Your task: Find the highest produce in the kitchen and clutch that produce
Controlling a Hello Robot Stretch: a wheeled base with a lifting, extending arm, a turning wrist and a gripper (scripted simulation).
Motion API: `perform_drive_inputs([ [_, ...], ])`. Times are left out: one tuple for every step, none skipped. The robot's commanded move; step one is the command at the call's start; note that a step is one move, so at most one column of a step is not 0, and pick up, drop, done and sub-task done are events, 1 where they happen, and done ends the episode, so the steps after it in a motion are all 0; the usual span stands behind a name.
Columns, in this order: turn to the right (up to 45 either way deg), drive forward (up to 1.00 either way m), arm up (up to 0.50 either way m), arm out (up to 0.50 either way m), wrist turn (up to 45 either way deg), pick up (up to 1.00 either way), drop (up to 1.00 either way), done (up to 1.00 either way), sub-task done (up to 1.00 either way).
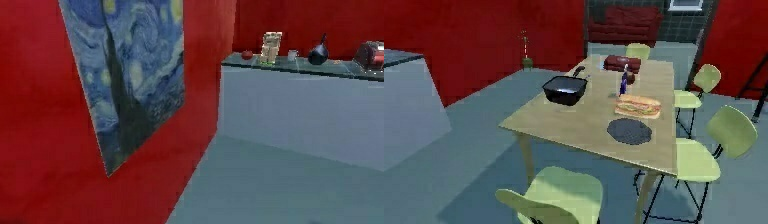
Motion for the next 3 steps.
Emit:
perform_drive_inputs([
  [0.0,0.65,0.0,0.0,0.0,0.0,0.0,0.0,0.0],
  [42.0,0.0,0.0,0.0,0.0,0.0,0.0,0.0,0.0],
  [0.0,1.0,0.0,0.0,0.0,0.0,0.0,0.0,0.0],
])
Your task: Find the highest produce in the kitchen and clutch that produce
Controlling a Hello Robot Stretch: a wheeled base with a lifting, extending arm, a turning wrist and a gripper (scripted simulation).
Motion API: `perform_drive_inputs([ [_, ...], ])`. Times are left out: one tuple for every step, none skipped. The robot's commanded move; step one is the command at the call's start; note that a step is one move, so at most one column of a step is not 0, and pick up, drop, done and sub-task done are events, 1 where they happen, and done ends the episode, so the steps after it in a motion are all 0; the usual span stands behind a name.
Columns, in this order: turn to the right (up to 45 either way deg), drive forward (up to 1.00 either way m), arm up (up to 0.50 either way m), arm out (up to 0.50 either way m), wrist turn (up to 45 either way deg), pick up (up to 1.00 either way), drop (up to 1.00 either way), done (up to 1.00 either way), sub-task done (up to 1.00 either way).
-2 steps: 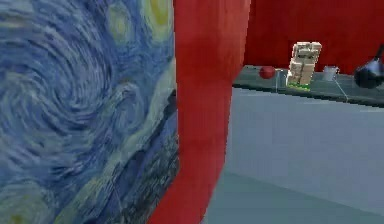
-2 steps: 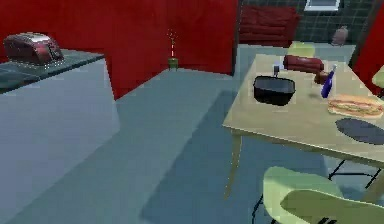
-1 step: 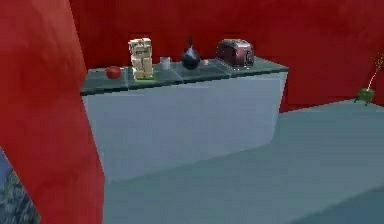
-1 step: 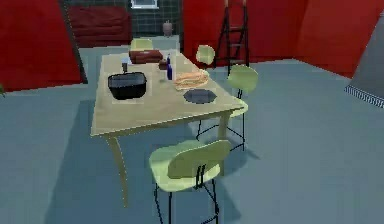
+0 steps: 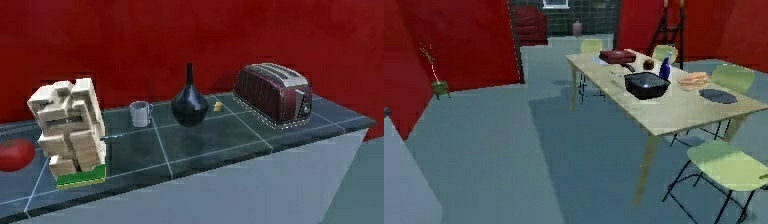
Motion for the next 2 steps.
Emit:
perform_drive_inputs([
  [12.0,0.0,0.0,0.0,0.0,0.0,0.0,0.0,0.0],
  [0.0,0.1,0.0,0.0,0.0,0.0,0.0,0.0,0.0],
])
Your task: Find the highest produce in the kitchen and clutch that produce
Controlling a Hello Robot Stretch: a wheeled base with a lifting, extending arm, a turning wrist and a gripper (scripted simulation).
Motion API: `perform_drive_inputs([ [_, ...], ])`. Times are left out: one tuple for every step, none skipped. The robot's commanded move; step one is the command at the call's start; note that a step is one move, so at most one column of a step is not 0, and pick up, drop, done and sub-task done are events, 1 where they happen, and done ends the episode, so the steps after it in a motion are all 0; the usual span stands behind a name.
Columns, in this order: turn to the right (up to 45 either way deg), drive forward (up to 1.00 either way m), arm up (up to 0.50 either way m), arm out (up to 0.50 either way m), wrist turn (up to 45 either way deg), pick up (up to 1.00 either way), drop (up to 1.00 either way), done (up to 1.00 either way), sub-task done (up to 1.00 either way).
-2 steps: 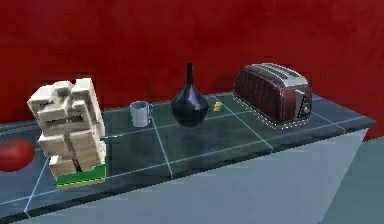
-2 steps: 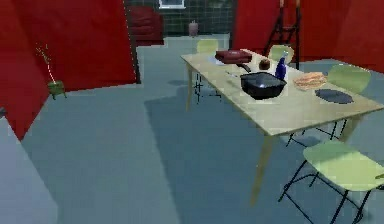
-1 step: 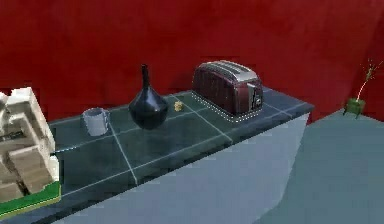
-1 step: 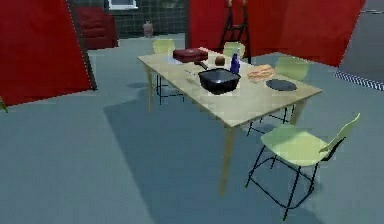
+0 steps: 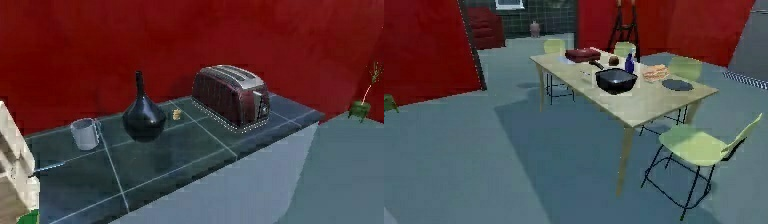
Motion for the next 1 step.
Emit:
perform_drive_inputs([
  [-45.0,0.0,0.0,0.0,0.0,0.0,0.0,0.0,0.0],
])
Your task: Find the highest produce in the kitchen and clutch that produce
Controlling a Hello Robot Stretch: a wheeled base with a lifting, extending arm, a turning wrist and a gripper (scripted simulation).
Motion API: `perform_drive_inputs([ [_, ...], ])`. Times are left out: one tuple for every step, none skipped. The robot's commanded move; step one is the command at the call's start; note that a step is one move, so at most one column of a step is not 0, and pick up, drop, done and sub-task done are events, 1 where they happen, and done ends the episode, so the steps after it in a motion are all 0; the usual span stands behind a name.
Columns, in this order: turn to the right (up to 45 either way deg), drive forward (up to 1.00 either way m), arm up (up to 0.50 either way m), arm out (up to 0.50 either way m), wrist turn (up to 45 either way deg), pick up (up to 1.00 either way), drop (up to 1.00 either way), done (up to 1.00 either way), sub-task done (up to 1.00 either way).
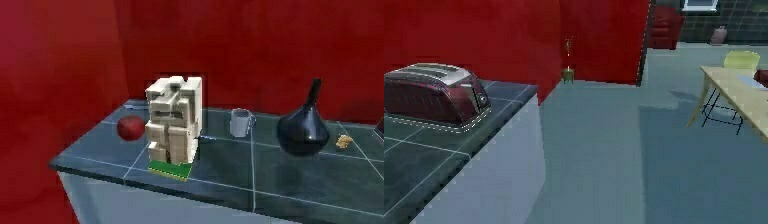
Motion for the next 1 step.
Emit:
perform_drive_inputs([
  [-45.0,0.0,0.0,0.0,0.0,0.0,0.0,0.0,0.0],
])
